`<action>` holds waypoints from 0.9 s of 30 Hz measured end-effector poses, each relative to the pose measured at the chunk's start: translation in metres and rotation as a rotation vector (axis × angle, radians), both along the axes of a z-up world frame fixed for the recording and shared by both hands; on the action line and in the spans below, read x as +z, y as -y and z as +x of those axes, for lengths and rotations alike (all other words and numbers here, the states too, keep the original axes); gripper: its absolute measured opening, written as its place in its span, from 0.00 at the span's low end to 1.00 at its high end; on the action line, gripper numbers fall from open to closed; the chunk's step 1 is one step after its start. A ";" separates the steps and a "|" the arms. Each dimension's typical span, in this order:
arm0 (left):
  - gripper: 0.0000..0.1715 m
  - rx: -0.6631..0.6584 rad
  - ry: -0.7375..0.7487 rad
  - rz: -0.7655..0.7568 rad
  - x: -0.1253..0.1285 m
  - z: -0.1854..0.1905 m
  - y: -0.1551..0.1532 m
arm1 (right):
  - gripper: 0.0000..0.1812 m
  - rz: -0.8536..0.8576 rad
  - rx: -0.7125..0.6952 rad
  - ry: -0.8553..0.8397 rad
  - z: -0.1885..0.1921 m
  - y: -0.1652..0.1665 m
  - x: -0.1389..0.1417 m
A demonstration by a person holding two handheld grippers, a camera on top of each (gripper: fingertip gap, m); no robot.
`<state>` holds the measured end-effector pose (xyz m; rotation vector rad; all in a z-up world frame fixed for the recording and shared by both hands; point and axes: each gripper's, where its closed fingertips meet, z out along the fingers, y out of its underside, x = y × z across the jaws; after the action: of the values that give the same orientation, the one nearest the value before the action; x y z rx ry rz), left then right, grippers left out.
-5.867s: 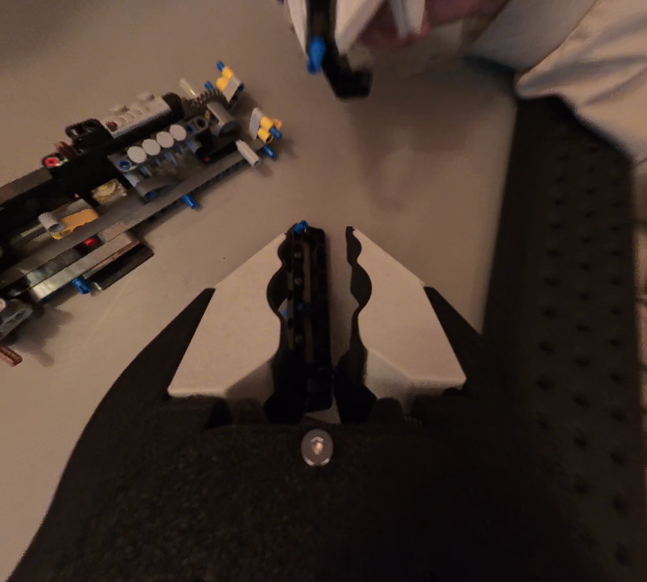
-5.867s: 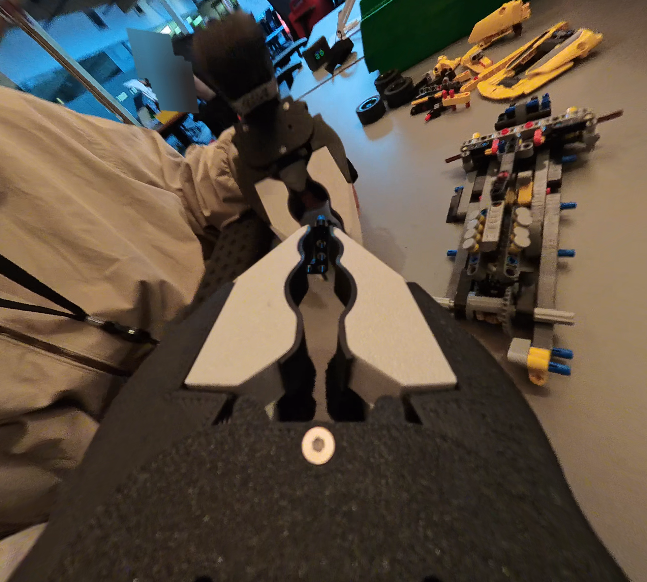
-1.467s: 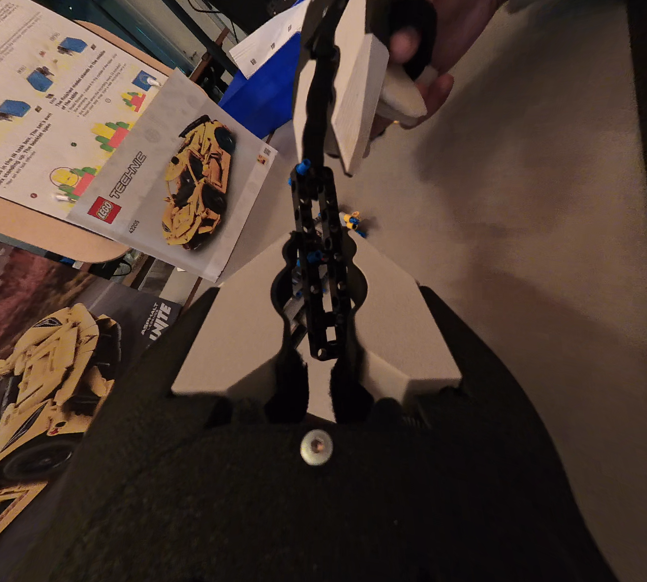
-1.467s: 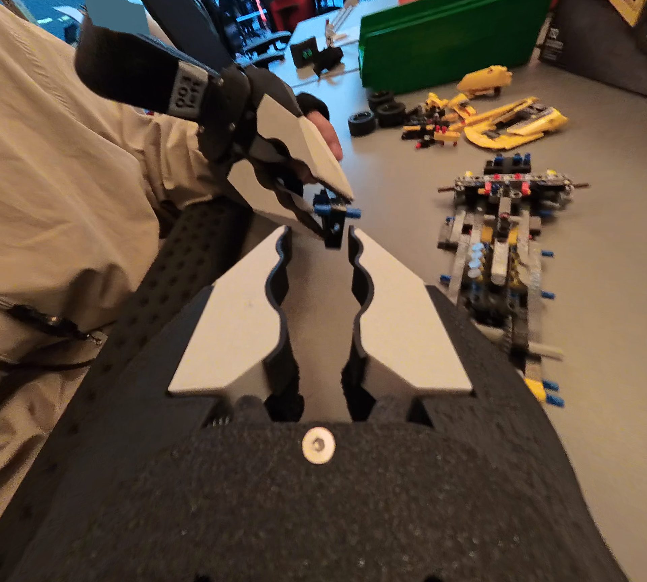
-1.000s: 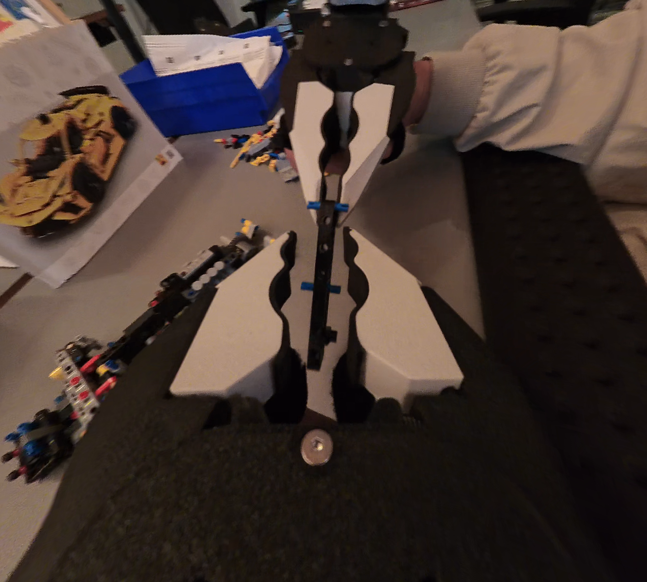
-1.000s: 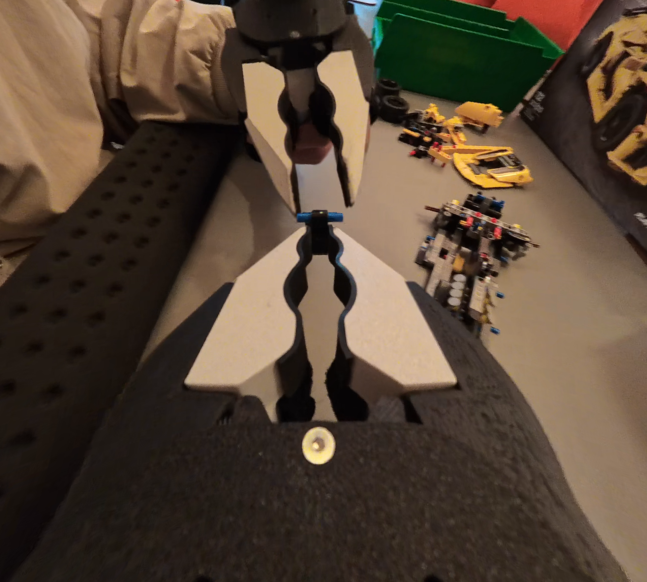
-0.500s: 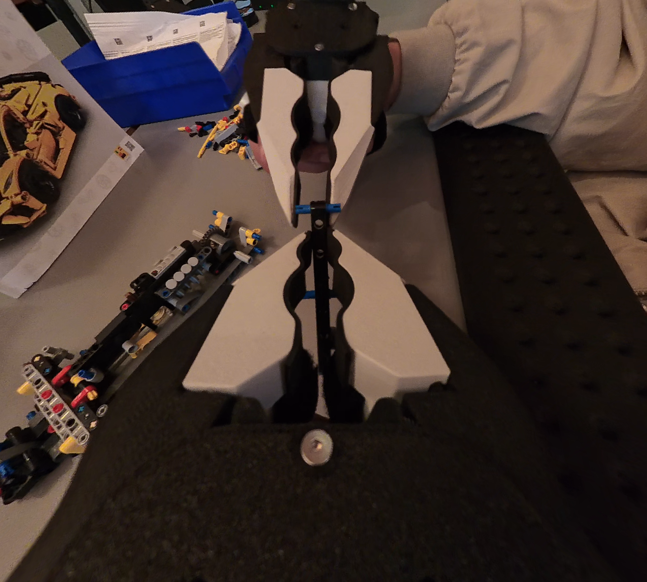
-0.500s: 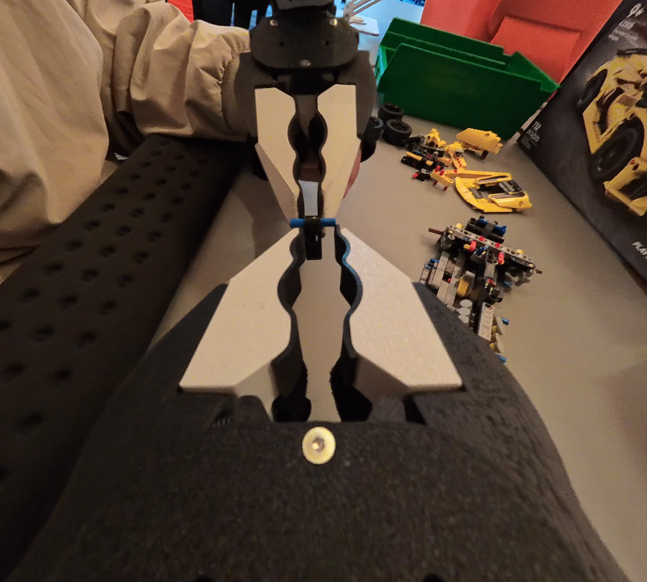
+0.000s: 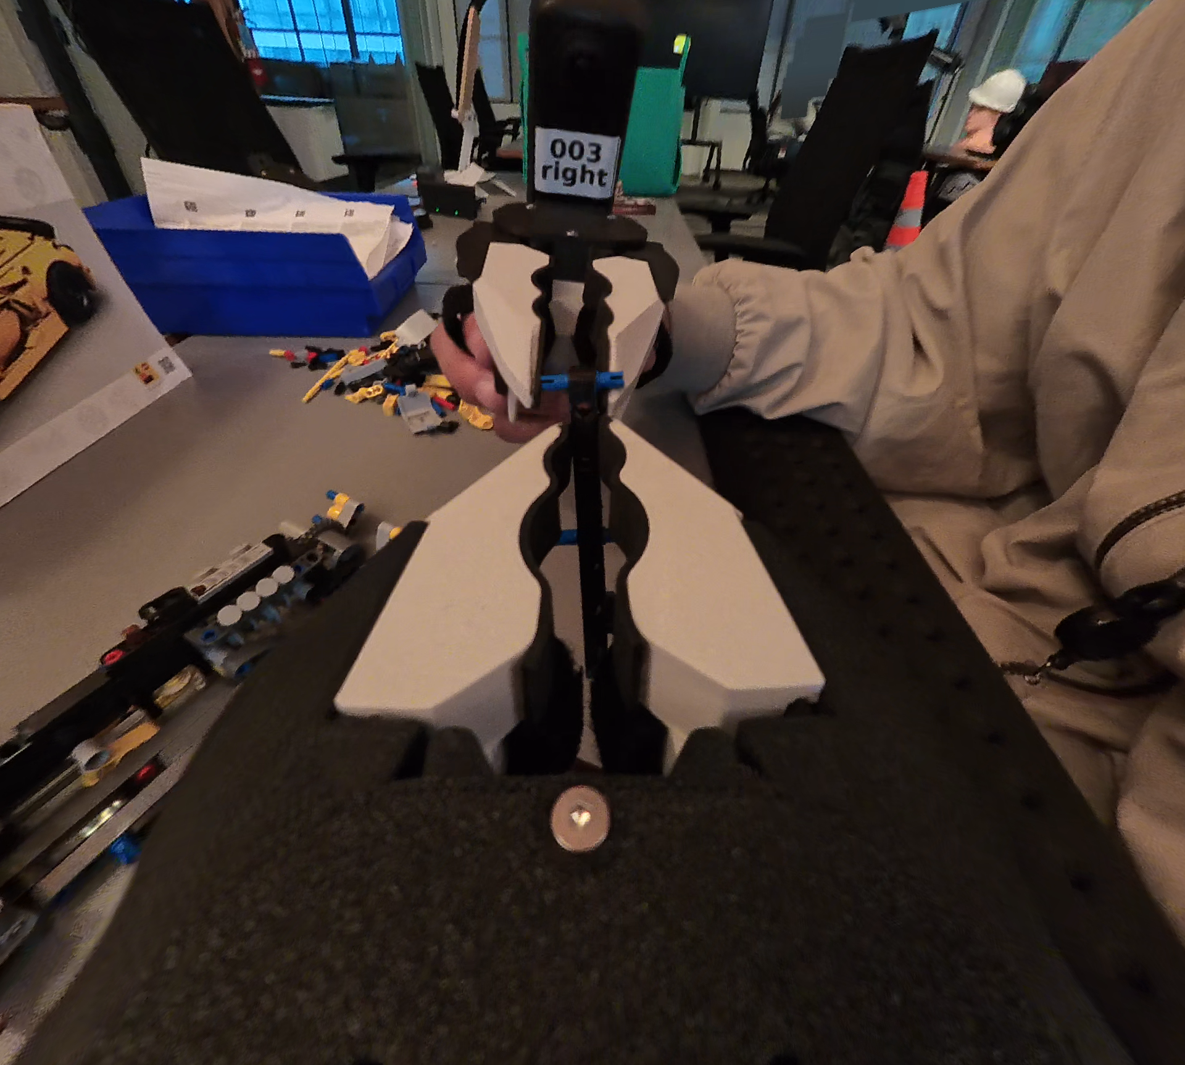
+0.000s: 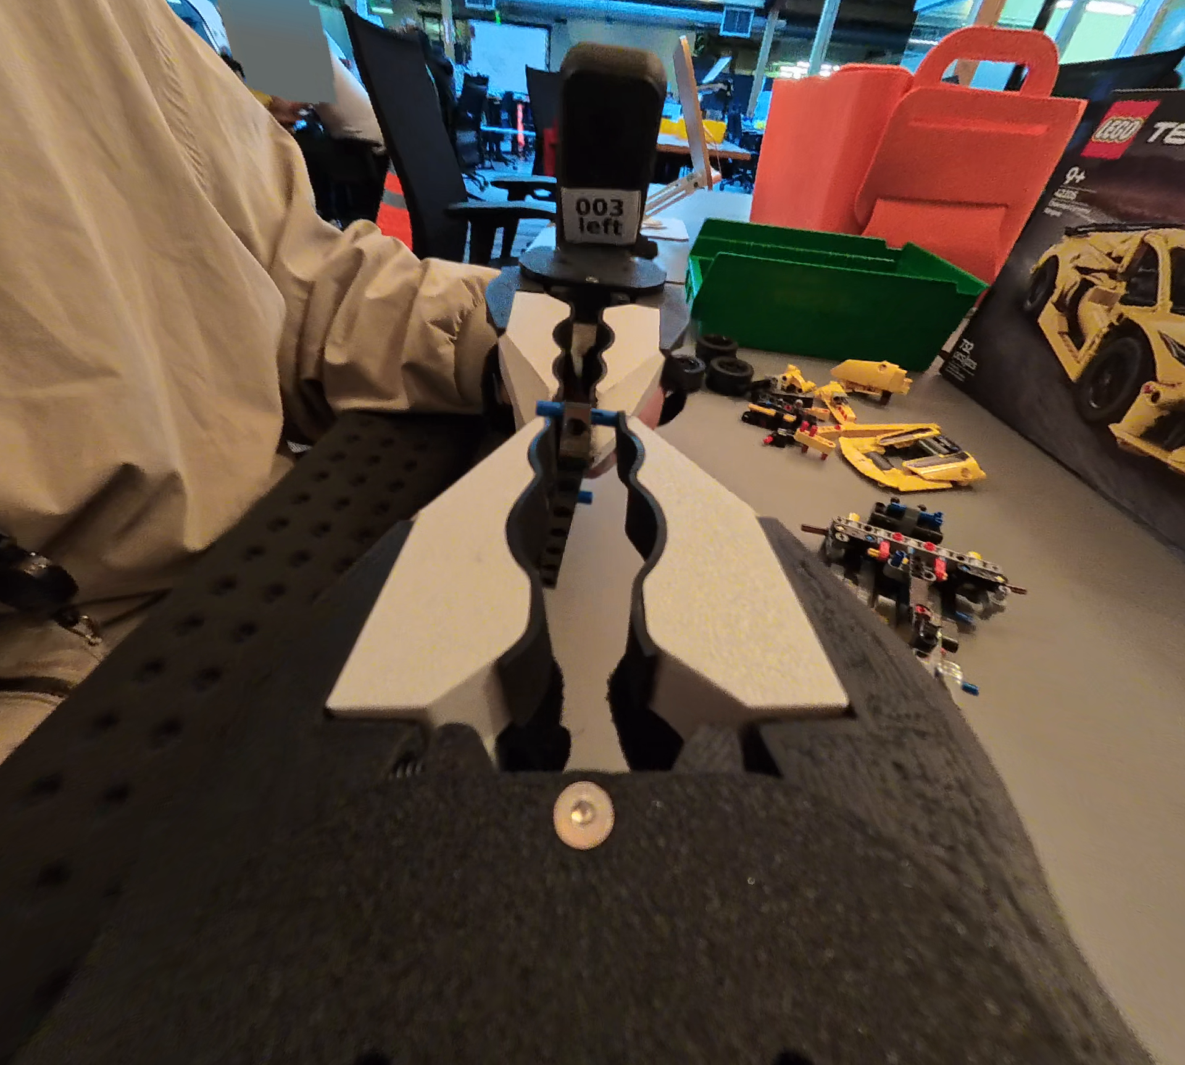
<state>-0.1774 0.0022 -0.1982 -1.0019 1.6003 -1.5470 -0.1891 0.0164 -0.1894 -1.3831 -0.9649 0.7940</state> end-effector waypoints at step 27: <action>0.05 -0.061 0.074 -0.232 0.023 0.001 -0.002 | 0.04 -0.006 0.051 -0.199 -0.005 0.001 0.024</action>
<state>-0.1763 0.0043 -0.1757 -1.0123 1.4358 -1.8218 -0.1940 0.0154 -0.1655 -1.2618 -0.8455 0.9544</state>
